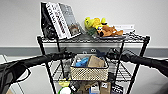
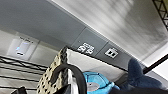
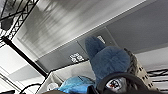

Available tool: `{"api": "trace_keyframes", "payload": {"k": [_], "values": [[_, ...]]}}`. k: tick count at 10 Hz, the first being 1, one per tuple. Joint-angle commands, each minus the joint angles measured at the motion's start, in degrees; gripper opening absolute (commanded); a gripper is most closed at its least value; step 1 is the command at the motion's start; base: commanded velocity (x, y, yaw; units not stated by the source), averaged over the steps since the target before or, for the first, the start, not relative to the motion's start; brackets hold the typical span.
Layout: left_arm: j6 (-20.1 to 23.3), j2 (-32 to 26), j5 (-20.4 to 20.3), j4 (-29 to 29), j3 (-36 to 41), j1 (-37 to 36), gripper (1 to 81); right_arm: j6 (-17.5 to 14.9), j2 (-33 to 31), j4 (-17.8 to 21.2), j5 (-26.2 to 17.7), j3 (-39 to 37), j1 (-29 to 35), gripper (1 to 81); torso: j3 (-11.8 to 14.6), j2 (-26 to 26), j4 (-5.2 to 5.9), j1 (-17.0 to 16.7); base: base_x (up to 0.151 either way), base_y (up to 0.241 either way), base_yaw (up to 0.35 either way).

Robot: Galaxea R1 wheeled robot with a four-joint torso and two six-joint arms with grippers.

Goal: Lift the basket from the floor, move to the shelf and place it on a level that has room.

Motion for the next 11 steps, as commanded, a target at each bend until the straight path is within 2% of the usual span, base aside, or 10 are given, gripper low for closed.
{"api": "trace_keyframes", "payload": {"k": [1, 4, 7, 8, 11], "values": [[0.1, -1.9, -1.8, 0.1, 4.4, -12.1, 81.1, -0.4, -0.8, -0.9, 1.7, 2.9, 11.2, 1.0, 0.0, 0.0, 0.0, 0.0, 0.0, 0.0, 0.0], [0.1, -4.6, -1.4, -0.1, 5.2, -11.9, 81.1, -0.4, -3.9, -0.5, 1.7, 6.1, 11.2, 1.0, 0.0, 0.0, 0.0, 0.0, 0.0, 0.0, 0.0], [0.1, -8.5, -1.2, 0.5, 9.4, -11.4, 81.1, -0.4, -6.6, -0.4, 1.9, 8.5, 10.7, 1.0, 0.0, 0.0, 0.0, 0.0, 0.0, 0.0, 0.0], [0.1, -9.0, -1.2, 0.4, 10.1, -11.3, 81.1, -0.4, -6.5, -0.4, 2.3, 8.6, 10.5, 81.1, 0.0, 0.0, 0.0, 0.0, 0.0, 0.0, 0.0], [0.2, -12.4, -1.1, 0.5, 14.2, -10.6, 81.1, -0.4, -7.7, 0.0, 2.2, 9.4, 10.0, 81.1, 0.0, 0.0, 0.0, 0.0, 0.0, 0.0, 0.0]]}}
